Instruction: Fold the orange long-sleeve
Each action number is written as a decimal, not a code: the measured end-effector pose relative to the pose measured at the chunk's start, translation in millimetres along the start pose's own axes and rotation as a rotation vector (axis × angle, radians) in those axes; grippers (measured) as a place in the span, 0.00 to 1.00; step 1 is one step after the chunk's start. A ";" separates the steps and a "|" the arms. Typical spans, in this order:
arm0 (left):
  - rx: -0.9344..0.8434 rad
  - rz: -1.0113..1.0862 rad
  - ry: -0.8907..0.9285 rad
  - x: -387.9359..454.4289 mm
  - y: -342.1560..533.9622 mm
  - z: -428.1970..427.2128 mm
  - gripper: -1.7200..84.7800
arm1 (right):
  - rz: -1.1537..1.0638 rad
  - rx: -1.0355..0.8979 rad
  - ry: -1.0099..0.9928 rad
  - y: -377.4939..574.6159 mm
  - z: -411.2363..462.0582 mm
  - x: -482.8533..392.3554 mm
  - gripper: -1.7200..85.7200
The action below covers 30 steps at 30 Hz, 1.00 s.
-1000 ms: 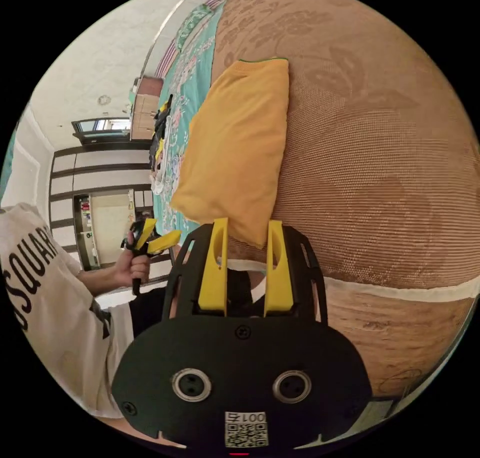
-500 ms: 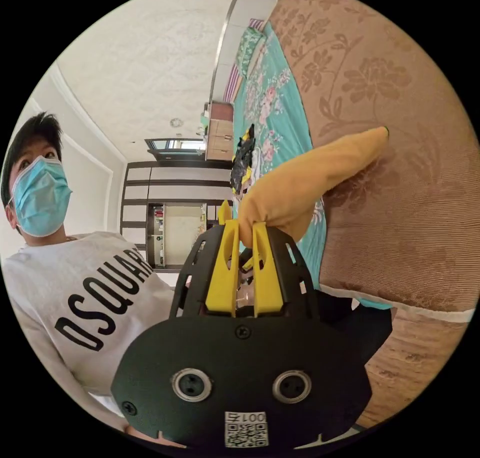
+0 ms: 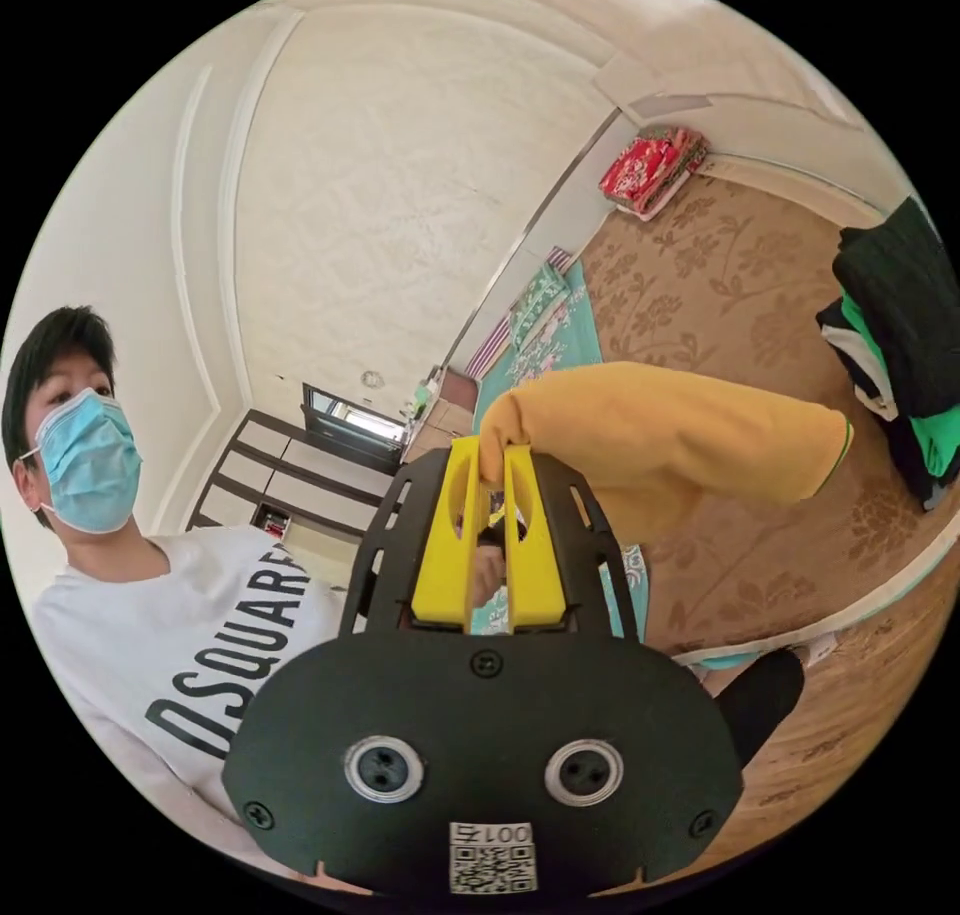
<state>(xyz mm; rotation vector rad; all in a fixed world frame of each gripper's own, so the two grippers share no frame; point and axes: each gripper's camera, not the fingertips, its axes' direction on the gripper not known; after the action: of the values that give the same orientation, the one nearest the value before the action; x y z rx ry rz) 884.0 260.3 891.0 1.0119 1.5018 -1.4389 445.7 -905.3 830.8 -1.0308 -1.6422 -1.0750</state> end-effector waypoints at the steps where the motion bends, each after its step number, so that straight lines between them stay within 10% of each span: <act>1: -0.024 0.011 -0.048 6.7 -8.4 25.7 0.37 | -0.008 0.004 0.002 0.2 -9.1 -3.6 0.02; 7: -0.042 -0.034 -0.206 9.0 -41.7 164.4 0.17 | -0.044 0.080 -0.009 -17.3 -106.3 2.4 0.02; 20: -0.640 0.436 -0.483 0.3 -80.9 651.4 0.11 | -0.169 0.377 0.038 -102.0 -368.3 52.7 0.02; 30: -0.681 0.361 -0.993 -194.1 -107.4 641.0 0.08 | 0.267 0.060 0.329 16.0 -234.9 180.5 0.02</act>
<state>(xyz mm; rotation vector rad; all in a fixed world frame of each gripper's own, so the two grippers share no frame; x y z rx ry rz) 867.0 -387.0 1093.0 0.0672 0.8657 -0.8277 468.6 -1093.6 1059.0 -0.9460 -1.2285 -0.9527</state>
